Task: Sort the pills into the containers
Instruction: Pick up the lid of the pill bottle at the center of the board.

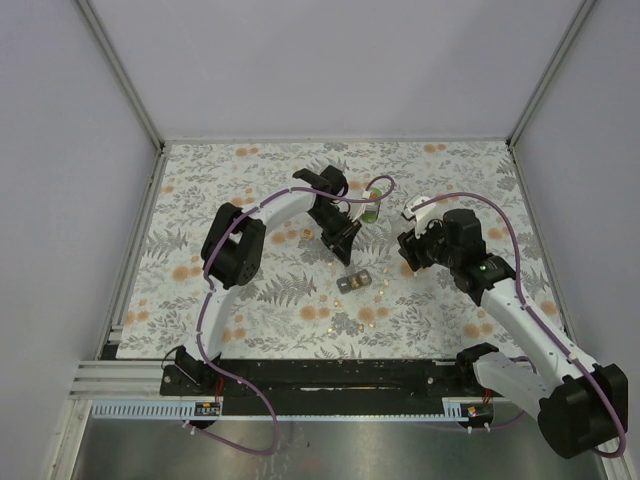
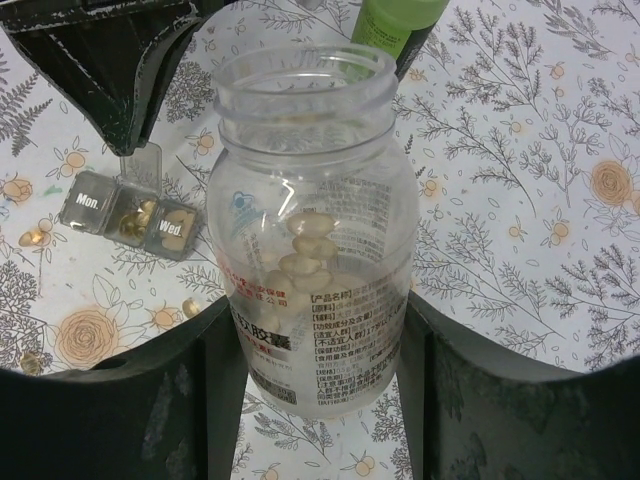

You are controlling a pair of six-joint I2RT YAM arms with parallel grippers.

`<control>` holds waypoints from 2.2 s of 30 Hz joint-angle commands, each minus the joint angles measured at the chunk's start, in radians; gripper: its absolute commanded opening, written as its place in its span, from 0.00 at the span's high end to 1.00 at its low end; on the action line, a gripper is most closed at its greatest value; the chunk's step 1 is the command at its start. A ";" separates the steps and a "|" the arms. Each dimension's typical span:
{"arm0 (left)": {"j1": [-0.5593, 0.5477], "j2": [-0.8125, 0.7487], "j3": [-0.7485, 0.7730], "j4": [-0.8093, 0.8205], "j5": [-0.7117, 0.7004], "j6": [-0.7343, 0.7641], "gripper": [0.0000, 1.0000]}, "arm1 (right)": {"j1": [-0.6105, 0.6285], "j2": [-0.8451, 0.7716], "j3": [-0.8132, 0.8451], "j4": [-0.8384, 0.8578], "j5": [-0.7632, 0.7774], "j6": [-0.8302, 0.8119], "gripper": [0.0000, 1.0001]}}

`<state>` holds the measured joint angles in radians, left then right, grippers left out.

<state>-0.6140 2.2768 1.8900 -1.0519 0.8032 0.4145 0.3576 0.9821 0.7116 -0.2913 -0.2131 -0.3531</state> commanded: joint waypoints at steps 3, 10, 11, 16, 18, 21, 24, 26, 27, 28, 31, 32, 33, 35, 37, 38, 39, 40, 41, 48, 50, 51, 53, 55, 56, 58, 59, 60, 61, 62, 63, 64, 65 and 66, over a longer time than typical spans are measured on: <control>0.008 -0.036 -0.009 0.053 -0.001 -0.028 0.75 | -0.031 -0.019 0.011 0.034 -0.060 0.028 1.00; 0.008 -0.062 -0.022 0.056 0.002 -0.026 0.66 | -0.049 -0.026 0.020 -0.006 -0.063 0.019 1.00; 0.008 -0.065 -0.022 0.056 0.001 -0.026 0.64 | -0.051 -0.029 0.022 -0.014 -0.065 0.019 1.00; 0.013 -0.094 -0.046 0.098 -0.015 -0.045 0.47 | -0.065 -0.036 0.028 -0.042 -0.074 0.014 1.00; 0.016 -0.103 -0.048 0.110 -0.013 -0.051 0.39 | -0.066 -0.034 0.031 -0.052 -0.075 0.011 1.00; 0.025 -0.118 -0.039 0.112 0.005 -0.057 0.33 | -0.069 -0.036 0.035 -0.063 -0.075 0.009 1.00; 0.045 -0.146 -0.040 0.112 0.019 -0.065 0.23 | -0.074 -0.037 0.040 -0.068 -0.080 0.011 1.00; 0.066 -0.178 -0.049 0.118 0.021 -0.072 0.21 | -0.075 -0.039 0.040 -0.068 -0.078 0.011 1.00; 0.079 -0.201 -0.063 0.136 0.018 -0.085 0.21 | -0.075 -0.036 0.042 -0.066 -0.077 0.011 1.00; 0.097 -0.226 -0.086 0.160 0.013 -0.103 0.20 | -0.075 -0.034 0.043 -0.068 -0.075 0.012 1.00; 0.155 -0.315 -0.153 0.240 -0.063 -0.170 0.20 | -0.075 -0.023 0.045 -0.068 -0.072 0.017 1.00; 0.171 -0.341 -0.175 0.277 -0.115 -0.184 0.20 | -0.075 -0.020 0.046 -0.068 -0.074 0.019 1.00; 0.186 -0.371 -0.189 0.294 -0.175 -0.195 0.20 | -0.075 -0.014 0.048 -0.066 -0.075 0.020 1.00; 0.201 -0.398 -0.204 0.306 -0.330 -0.188 0.20 | -0.075 -0.008 0.051 -0.068 -0.084 0.020 1.00; 0.204 -0.404 -0.201 0.303 -0.445 -0.171 0.20 | -0.075 -0.002 0.054 -0.066 -0.098 0.026 1.00; 0.204 -0.399 -0.192 0.296 -0.491 -0.161 0.20 | -0.074 0.000 0.058 -0.066 -0.107 0.029 1.00; 0.204 -0.392 -0.180 0.288 -0.522 -0.157 0.20 | -0.075 0.003 0.058 -0.066 -0.114 0.031 1.00; 0.204 -0.379 -0.171 0.280 -0.548 -0.152 0.20 | -0.075 0.003 0.060 -0.066 -0.115 0.032 1.00; 0.204 -0.367 -0.157 0.268 -0.562 -0.149 0.20 | -0.075 0.003 0.060 -0.065 -0.117 0.031 1.00; 0.194 -0.237 -0.080 0.207 -0.625 -0.151 0.21 | -0.075 -0.006 0.054 -0.066 -0.115 0.025 1.00; 0.185 -0.208 -0.074 0.205 -0.647 -0.146 0.21 | -0.074 -0.010 0.054 -0.066 -0.118 0.023 1.00; 0.178 -0.194 -0.072 0.204 -0.660 -0.145 0.21 | -0.075 -0.005 0.055 -0.065 -0.118 0.023 1.00; 0.165 -0.174 -0.068 0.202 -0.682 -0.140 0.20 | -0.075 0.000 0.060 -0.069 -0.123 0.025 1.00; 0.151 -0.158 -0.068 0.201 -0.703 -0.137 0.20 | -0.074 0.001 0.061 -0.072 -0.129 0.026 1.00; 0.145 -0.149 -0.066 0.202 -0.716 -0.135 0.20 | -0.075 0.001 0.060 -0.071 -0.129 0.026 1.00; 0.138 -0.139 -0.062 0.201 -0.728 -0.135 0.19 | -0.075 0.000 0.058 -0.071 -0.131 0.023 1.00; 0.137 -0.137 -0.060 0.201 -0.727 -0.135 0.19 | -0.075 -0.002 0.057 -0.071 -0.131 0.023 1.00; 0.135 -0.131 -0.057 0.196 -0.725 -0.135 0.19 | -0.075 -0.005 0.054 -0.071 -0.129 0.020 1.00; 0.134 -0.123 -0.052 0.191 -0.725 -0.134 0.19 | -0.075 -0.005 0.054 -0.074 -0.131 0.019 1.00; 0.134 -0.119 -0.046 0.185 -0.725 -0.132 0.19 | -0.075 -0.008 0.054 -0.074 -0.132 0.019 1.00; 0.131 -0.111 -0.046 0.182 -0.722 -0.132 0.18 | -0.075 -0.008 0.052 -0.074 -0.132 0.019 1.00; 0.129 -0.108 -0.048 0.182 -0.722 -0.132 0.18 | -0.075 -0.008 0.054 -0.074 -0.137 0.020 1.00; 0.125 -0.105 -0.048 0.182 -0.728 -0.132 0.18 | -0.075 -0.010 0.054 -0.074 -0.137 0.019 1.00; 0.123 -0.100 -0.048 0.184 -0.727 -0.132 0.18 | -0.075 -0.010 0.052 -0.074 -0.141 0.019 1.00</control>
<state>-0.4877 2.1658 1.7996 -0.8673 0.1104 0.2737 0.2886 0.9867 0.7273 -0.3794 -0.3271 -0.3351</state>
